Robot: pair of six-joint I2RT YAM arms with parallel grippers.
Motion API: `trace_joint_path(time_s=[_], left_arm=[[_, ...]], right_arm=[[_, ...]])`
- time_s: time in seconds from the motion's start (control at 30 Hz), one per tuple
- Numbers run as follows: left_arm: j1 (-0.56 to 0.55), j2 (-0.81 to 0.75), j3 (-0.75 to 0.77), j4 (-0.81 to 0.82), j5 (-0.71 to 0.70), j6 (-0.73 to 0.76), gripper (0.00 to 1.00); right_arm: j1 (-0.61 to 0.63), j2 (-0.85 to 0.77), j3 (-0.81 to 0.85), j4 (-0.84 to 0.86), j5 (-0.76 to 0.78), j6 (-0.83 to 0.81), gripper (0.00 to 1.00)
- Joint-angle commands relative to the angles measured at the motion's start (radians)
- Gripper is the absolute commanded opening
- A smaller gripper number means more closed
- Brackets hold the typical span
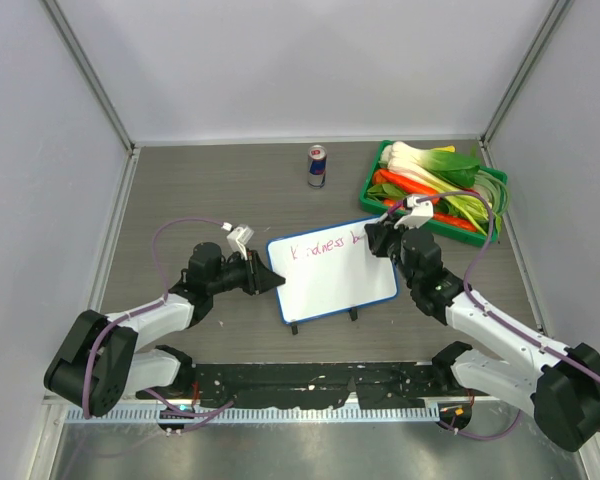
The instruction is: Write a sentence on the whiteboard
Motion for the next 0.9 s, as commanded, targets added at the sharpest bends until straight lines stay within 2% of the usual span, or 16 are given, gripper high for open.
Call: trace_joint_path(time_s=[0.0,0.43,0.87], left_arm=[[-0.012,0.016,0.015,-0.026,-0.018,0.064,0.0],[-0.014,0.018,0.015,-0.026,-0.019,0.065,0.0],[-0.012,0.018,0.015,-0.027,-0.021,0.064,0.0]], right_arm=[[-0.001,-0.019,-0.018,-0.014,-0.003,0.009,0.01],[-0.001,-0.039,-0.017,-0.037,0.05,0.0,0.01],[-0.003,-0.065,0.06,-0.028,0.056,-0.008,0.01]])
